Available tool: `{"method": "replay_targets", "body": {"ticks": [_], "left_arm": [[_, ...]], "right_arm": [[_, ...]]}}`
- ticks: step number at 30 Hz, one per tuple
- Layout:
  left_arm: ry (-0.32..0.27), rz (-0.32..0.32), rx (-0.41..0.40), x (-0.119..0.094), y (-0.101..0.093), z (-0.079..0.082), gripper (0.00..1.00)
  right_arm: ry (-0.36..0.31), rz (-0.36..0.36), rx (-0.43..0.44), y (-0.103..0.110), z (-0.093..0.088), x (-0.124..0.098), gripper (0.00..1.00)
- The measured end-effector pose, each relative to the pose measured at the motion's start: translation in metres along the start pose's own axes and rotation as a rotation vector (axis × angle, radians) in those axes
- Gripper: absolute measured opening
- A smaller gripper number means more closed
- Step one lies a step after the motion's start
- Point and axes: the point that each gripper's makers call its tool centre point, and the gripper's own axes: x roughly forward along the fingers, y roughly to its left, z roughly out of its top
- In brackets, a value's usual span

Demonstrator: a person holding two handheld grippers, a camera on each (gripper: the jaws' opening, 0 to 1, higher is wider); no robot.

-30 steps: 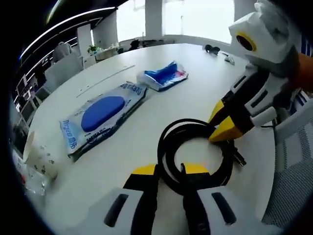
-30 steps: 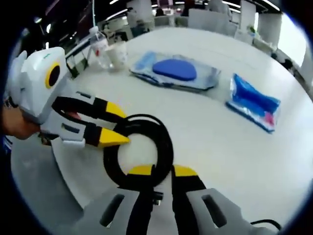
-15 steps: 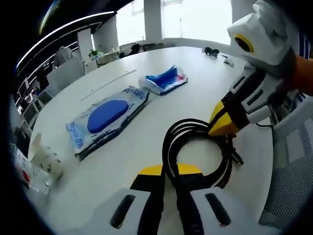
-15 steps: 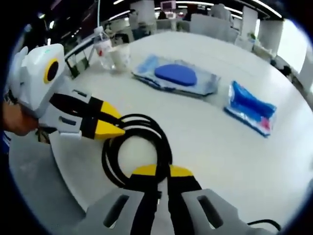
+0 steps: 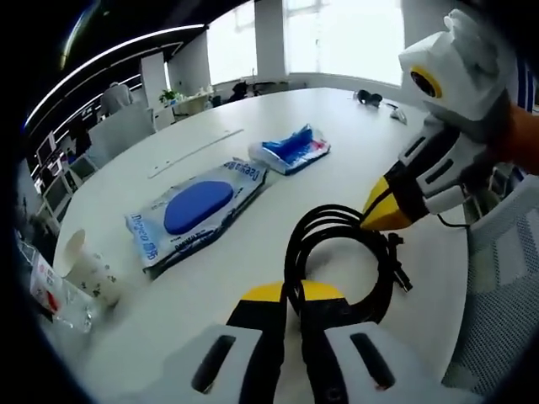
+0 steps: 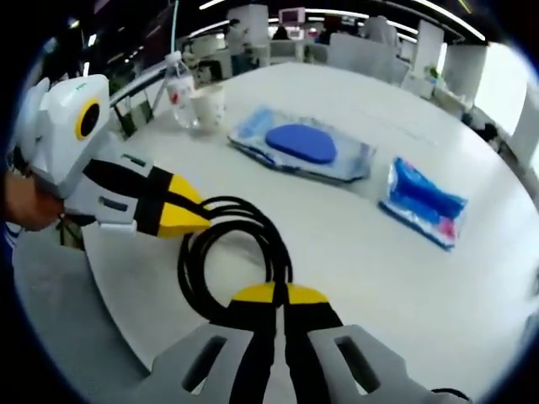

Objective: Arrange the tabletop items into an orderly group along one side of the table until the central work area is clear of visible clutter.

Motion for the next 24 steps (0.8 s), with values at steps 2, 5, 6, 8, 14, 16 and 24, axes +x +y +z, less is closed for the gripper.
{"method": "replay_targets", "body": {"ticks": [2,5,6,8,14,16,24], "left_arm": [[-0.004,0.002,-0.005,-0.002,0.0,0.001,0.03],[-0.002,0.01,-0.024,-0.002,0.002,0.002,0.03],[-0.001,0.014,-0.027,-0.002,0.002,0.003,0.03],[-0.003,0.018,-0.03,-0.002,0.003,0.005,0.02],[-0.008,0.045,-0.039,0.0,0.008,0.017,0.02],[-0.007,0.062,-0.051,0.002,0.011,0.019,0.02],[0.007,0.106,-0.093,0.003,0.019,0.028,0.02]], "right_arm": [[0.001,0.005,-0.005,0.0,0.002,0.0,0.0],[-0.005,0.007,-0.015,-0.002,0.006,-0.001,0.0],[-0.007,0.01,-0.017,-0.002,0.008,-0.002,0.0],[-0.018,0.009,-0.026,-0.005,0.012,-0.003,0.0],[-0.021,0.03,-0.054,-0.013,0.019,-0.002,0.0],[-0.017,0.046,-0.062,-0.016,0.023,-0.002,0.0],[-0.005,0.099,-0.053,-0.024,0.031,0.006,0.0]]}}
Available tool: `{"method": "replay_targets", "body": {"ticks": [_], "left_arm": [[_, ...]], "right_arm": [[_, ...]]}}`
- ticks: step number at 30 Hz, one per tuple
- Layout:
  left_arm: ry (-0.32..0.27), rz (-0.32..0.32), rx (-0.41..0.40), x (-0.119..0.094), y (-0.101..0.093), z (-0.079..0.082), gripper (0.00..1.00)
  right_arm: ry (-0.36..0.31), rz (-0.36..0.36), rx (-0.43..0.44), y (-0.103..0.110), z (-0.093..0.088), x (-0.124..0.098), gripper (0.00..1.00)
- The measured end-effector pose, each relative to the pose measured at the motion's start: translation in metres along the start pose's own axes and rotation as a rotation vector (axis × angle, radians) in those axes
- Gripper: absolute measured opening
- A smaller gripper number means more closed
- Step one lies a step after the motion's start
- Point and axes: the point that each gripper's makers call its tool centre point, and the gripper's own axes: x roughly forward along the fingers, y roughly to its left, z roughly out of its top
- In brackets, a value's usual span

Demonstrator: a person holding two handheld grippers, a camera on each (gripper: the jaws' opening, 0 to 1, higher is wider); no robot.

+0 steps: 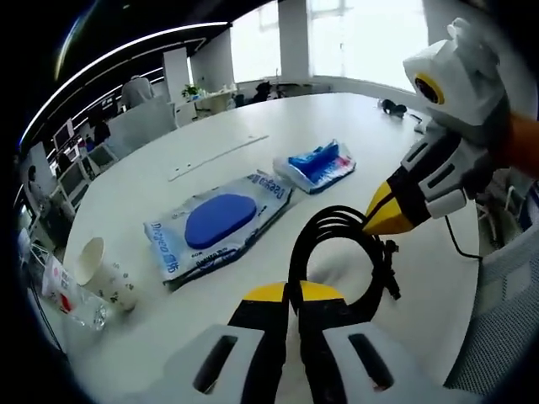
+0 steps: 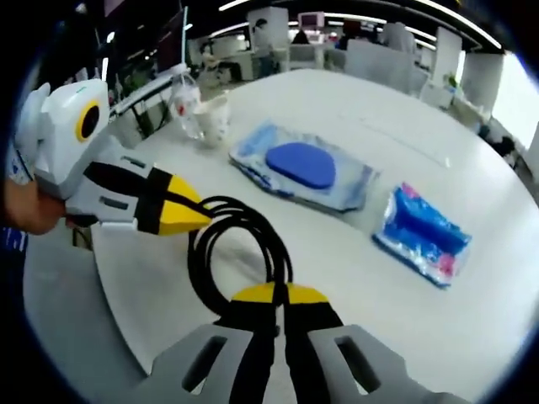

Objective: Arrange the tabletop items into an orderly group along one side of the table until the central work area is clear of visible clutter.

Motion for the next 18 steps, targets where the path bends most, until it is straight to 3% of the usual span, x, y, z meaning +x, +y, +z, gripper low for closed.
{"method": "replay_targets", "body": {"ticks": [6,18], "left_arm": [[0.037,0.035,-0.038,0.003,0.008,-0.006,0.02],[0.088,0.039,-0.07,0.022,0.012,-0.01,0.02]], "right_arm": [[-0.017,0.046,-0.013,0.002,0.005,0.009,0.0],[-0.018,0.087,-0.019,-0.009,0.001,0.023,0.0]]}}
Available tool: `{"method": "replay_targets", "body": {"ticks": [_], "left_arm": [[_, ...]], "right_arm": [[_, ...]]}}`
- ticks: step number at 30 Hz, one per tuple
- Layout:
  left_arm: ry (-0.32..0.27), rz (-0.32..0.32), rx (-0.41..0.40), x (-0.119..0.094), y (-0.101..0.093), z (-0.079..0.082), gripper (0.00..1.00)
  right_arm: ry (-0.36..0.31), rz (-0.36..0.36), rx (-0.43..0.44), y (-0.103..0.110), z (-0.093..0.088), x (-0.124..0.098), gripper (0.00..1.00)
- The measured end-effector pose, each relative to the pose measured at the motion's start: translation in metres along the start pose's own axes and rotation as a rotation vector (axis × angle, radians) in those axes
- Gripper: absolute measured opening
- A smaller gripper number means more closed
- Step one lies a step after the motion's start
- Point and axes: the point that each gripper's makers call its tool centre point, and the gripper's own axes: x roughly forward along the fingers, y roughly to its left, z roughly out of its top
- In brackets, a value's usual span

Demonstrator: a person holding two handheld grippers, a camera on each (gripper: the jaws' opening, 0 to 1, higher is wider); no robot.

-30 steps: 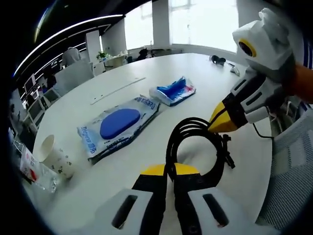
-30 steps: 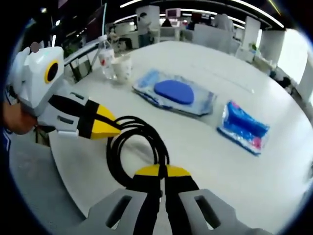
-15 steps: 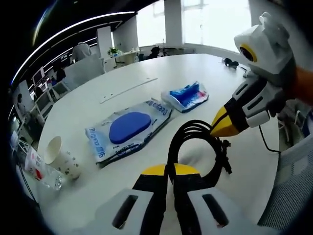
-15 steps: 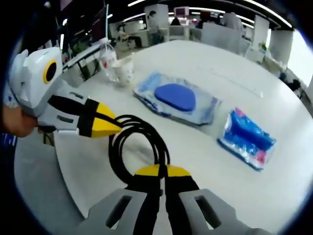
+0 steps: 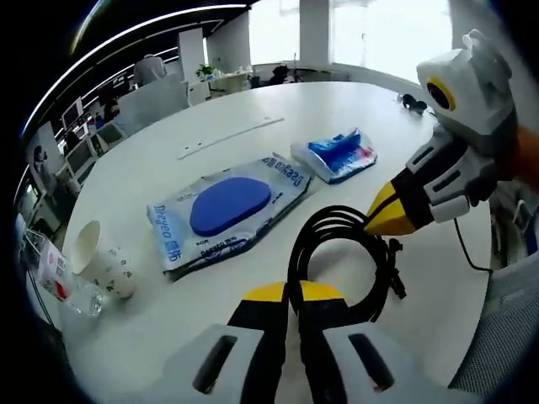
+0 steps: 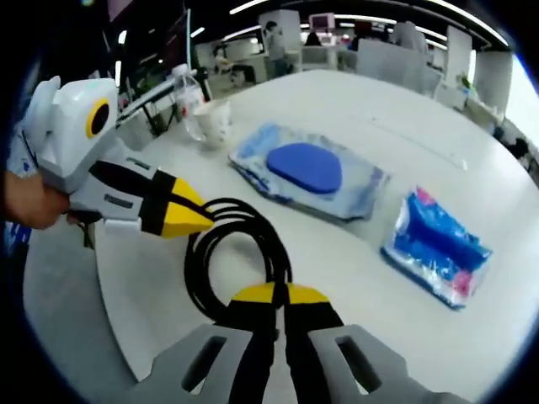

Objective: Arrange the tabletop items into an orderly group along one side of the table until the central work area is clear of visible clutter.

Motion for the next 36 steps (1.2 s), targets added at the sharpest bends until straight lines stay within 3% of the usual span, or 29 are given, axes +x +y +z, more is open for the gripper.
{"method": "replay_targets", "body": {"ticks": [8,20,29,32,36], "left_arm": [[0.027,-0.01,-0.035,0.014,0.003,-0.005,0.02],[0.04,-0.008,-0.059,0.016,0.006,-0.01,0.02],[0.023,-0.006,-0.044,0.019,0.008,-0.01,0.03],[0.016,0.005,0.018,0.02,0.009,-0.008,0.04],[0.011,0.006,-0.004,0.02,0.011,-0.008,0.06]], "right_arm": [[0.01,0.019,-0.015,-0.003,-0.005,0.006,0.0],[0.004,0.023,0.013,-0.005,-0.003,0.016,0.0],[-0.001,0.028,0.039,-0.006,-0.005,0.017,0.0],[-0.008,0.033,0.051,-0.006,-0.005,0.018,0.01],[-0.014,0.04,0.046,-0.006,-0.005,0.018,0.01]]}}
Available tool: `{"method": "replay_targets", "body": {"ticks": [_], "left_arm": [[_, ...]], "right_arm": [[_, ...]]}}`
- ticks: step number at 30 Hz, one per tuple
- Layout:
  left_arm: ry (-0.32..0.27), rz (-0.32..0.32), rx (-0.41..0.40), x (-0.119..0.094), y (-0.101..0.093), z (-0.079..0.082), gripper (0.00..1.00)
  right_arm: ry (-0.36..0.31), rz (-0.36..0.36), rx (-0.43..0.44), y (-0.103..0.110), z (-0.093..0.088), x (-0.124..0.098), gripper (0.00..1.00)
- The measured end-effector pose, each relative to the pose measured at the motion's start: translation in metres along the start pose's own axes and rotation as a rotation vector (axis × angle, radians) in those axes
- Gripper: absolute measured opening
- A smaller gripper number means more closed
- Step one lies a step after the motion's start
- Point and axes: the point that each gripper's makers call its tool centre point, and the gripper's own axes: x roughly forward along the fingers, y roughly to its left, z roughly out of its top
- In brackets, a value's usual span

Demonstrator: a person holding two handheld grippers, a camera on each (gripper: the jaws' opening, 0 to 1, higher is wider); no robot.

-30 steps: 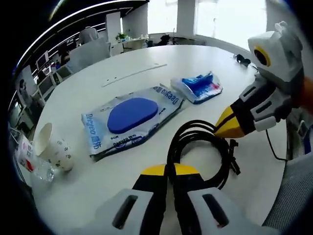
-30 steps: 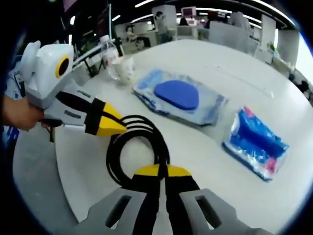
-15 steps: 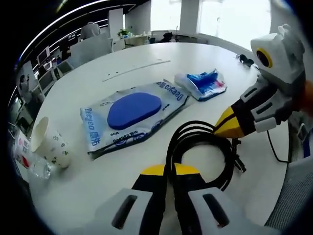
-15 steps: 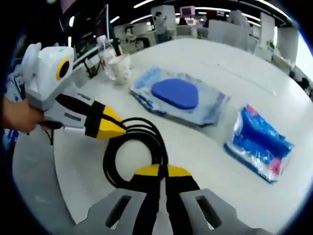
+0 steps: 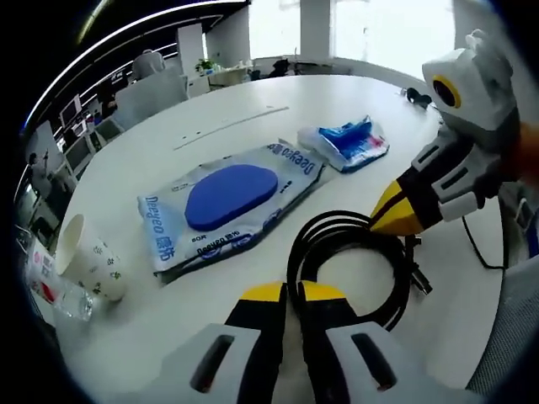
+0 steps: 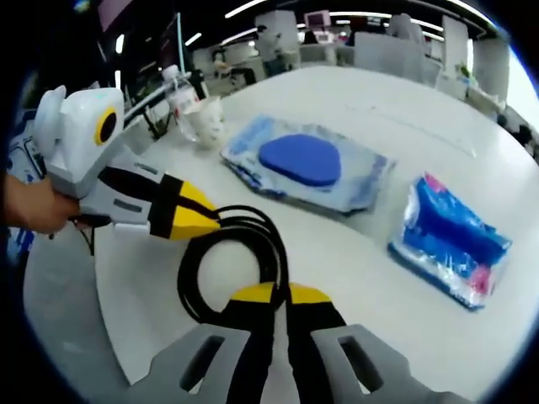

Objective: Arrange the tabletop items into an orderly group along one side of the table until the central work area is clear of visible clutter.

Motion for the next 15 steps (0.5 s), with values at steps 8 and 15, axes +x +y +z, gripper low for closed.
{"method": "replay_targets", "body": {"ticks": [8,15], "left_arm": [[-0.005,0.006,-0.009,0.0,0.0049,-0.0009,0.1],[-0.029,0.008,-0.01,-0.006,0.0047,0.0042,0.12]], "right_arm": [[-0.009,-0.015,0.005,0.0004,0.001,0.0008,0.01],[-0.037,-0.029,0.007,-0.0025,-0.0001,-0.0032,0.07]]}}
